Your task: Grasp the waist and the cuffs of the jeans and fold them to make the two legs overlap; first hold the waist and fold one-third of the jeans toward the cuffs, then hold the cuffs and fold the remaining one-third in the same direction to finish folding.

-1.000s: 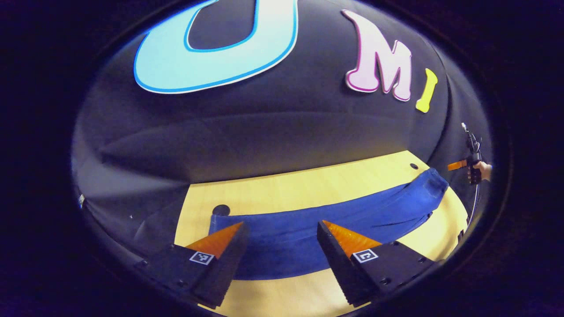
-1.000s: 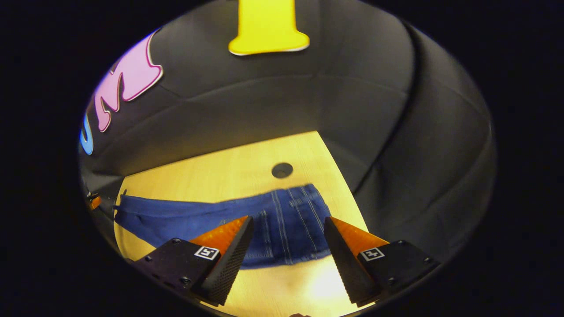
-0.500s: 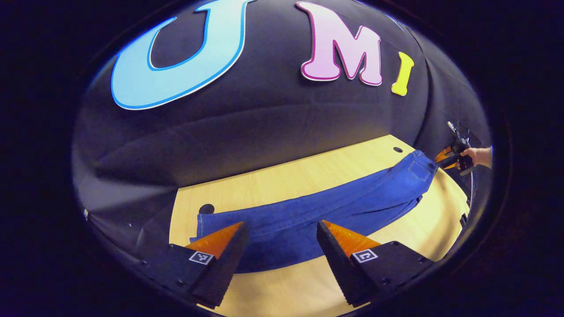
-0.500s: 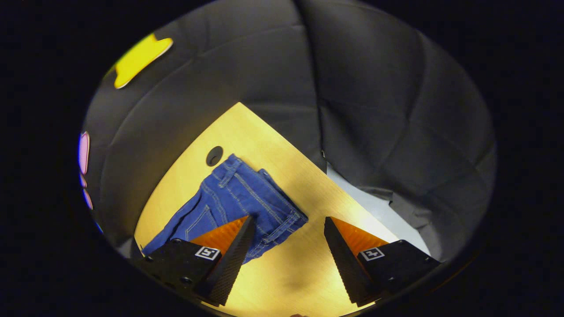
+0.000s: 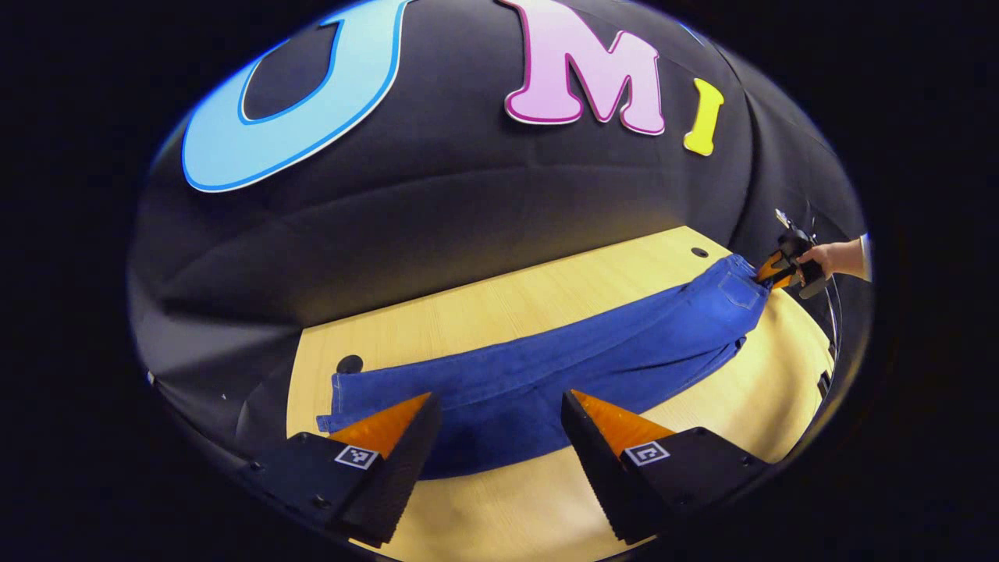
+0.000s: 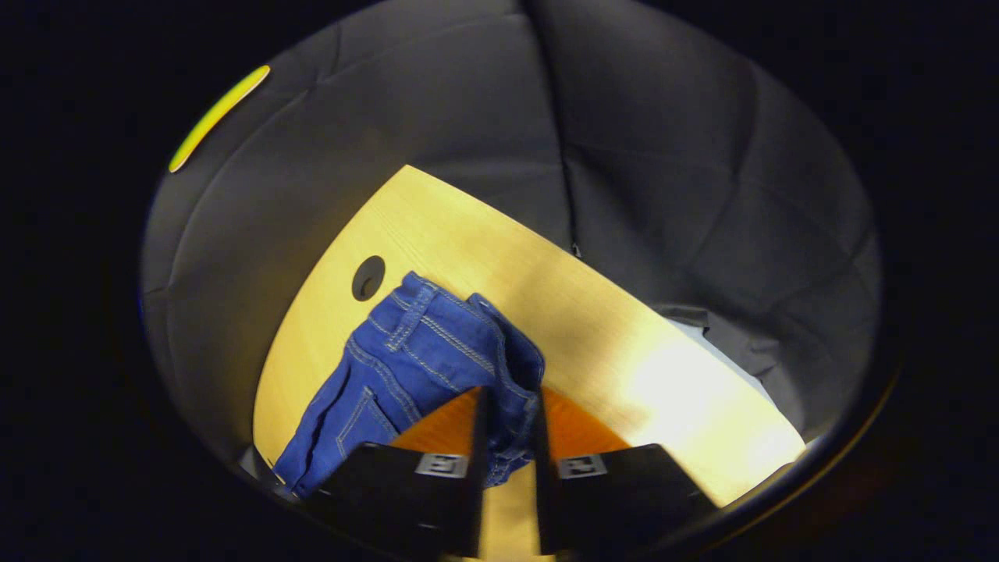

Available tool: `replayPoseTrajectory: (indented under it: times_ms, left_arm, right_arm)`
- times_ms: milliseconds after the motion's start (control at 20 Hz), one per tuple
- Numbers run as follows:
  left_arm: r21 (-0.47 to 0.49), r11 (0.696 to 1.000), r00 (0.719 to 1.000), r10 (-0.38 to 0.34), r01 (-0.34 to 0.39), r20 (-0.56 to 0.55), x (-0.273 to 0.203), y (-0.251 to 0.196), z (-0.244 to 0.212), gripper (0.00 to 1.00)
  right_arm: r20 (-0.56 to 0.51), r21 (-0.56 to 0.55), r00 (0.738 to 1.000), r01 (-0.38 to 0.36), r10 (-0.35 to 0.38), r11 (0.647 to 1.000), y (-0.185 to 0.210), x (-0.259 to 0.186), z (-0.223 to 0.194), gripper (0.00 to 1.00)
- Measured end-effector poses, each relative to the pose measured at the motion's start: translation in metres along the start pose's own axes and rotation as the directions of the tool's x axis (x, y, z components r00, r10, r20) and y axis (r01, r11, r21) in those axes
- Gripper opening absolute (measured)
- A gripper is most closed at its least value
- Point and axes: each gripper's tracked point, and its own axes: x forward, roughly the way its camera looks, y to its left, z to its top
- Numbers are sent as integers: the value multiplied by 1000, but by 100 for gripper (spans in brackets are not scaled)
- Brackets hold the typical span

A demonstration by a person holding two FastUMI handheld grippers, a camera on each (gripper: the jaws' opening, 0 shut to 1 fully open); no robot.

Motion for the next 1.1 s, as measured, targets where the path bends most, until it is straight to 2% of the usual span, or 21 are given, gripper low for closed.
replayPoseTrajectory:
  times_ms: [50,150,350,450,600,750,850,1000,1100]
  left_arm:
    - [15,1000,1000,-2,3,-8,-4,1,-8,99]
    - [38,999,1000,13,-12,-28,-11,8,-20,98]
    - [7,1000,999,31,-31,-17,-30,26,-29,98]
    - [-7,999,999,41,-41,-19,-37,36,-34,98]
    - [-23,999,999,43,-44,-27,-50,44,-42,98]
    - [-58,997,999,41,-42,-11,-64,46,-47,98]
    - [-85,995,998,46,-49,-29,-74,48,-59,98]
    - [-105,993,998,53,-57,-38,-94,50,-75,98]
    - [-116,991,997,64,-69,-50,-108,53,-89,98]
  right_arm:
    - [1,8,1000,0,0,1000,0,-2,0,22]
    - [35,14,999,-14,13,1000,2,-12,5,7]
    - [130,19,988,-83,80,996,23,-38,20,7]
    - [172,6,976,-140,137,990,46,-61,26,7]
    - [246,-75,945,-202,214,977,84,-106,31,6]
    - [334,-190,893,-250,302,949,136,-161,21,6]
    - [379,-298,846,-272,375,915,172,-201,1,6]
    - [415,-456,765,-293,492,840,231,-255,-40,6]
    - [382,-542,726,-325,572,775,276,-272,-81,6]
